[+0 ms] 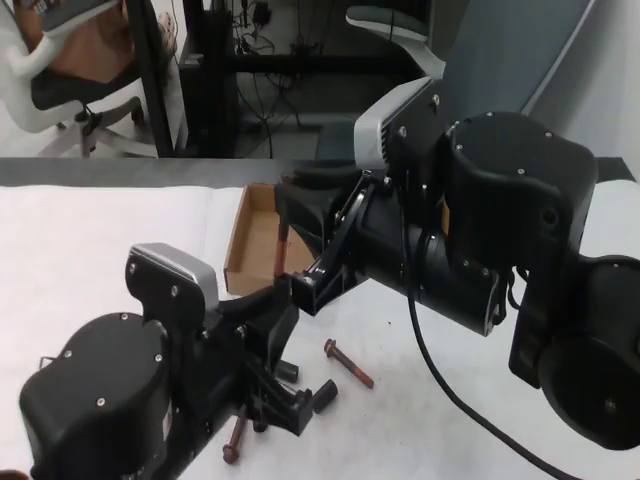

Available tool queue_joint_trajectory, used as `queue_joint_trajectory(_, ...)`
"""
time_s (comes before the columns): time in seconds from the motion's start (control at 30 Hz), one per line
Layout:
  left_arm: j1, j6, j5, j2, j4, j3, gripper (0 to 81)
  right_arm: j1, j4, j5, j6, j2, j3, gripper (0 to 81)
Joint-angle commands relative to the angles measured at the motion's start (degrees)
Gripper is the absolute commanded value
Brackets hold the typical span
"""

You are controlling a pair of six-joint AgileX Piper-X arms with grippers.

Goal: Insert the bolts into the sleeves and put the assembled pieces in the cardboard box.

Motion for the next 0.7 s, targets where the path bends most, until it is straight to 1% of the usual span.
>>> queue_joint_trajectory(0.0, 0.61, 0.52, -0.81, -0.51, -3.23, -0.63, 1.8, 0.30, 2.19, -0.90, -0.51, 0.10, 0.00, 0.6)
queue_joint_trajectory(0.27, 0.61, 0.52, -0.81, -0.51, -3.23, -0.63, 1.8, 0.30, 4.39, -1.04, -0.51, 0.10, 0.00, 0.6)
queue_joint_trajectory(0.33, 0.61, 0.52, -0.69, -0.51, -3.35, -0.63, 1.8, 0.30, 6.45, -3.04, -0.36, 0.10, 0.00, 0.6)
queue_joint_trajectory(0.4, 0.61, 0.52, -0.64, -0.51, -3.77, -0.63, 1.8, 0.30, 8.76, -4.87, 1.51, 0.10, 0.00, 0.7)
queue_joint_trajectory(0.43, 0.61, 0.52, -0.54, -0.51, -3.75, -0.63, 1.8, 0.30, 9.56, -4.87, 3.16, 0.10, 0.00, 5.3)
queue_joint_trajectory(0.47, 0.61, 0.52, -0.38, -0.51, -3.75, -0.75, 1.8, 0.30, 10.29, -4.87, 5.05, 0.10, 0.00, 13.4)
queue_joint_trajectory(0.53, 0.61, 1.55, -0.38, -0.51, -4.17, -0.75, 1.8, 0.30, 10.74, -4.46, 9.02, 0.10, 0.00, 34.4)
queue_joint_trajectory(0.57, 0.73, 2.48, -0.38, -0.51, -4.14, -0.95, 1.8, 0.30, 11.44, -2.10, 12.29, 0.10, -0.11, 46.9)
queue_joint_trajectory(0.63, 1.52, 3.51, -0.38, -0.51, -3.90, -1.51, 1.8, 0.30, 13.60, 2.59, 18.80, -0.36, -0.11, 64.4)
queue_joint_trajectory(0.67, 2.48, 3.49, -0.38, -0.51, -3.05, -2.13, 1.8, 0.30, 16.01, 4.56, 21.63, -0.55, -0.27, 66.2)
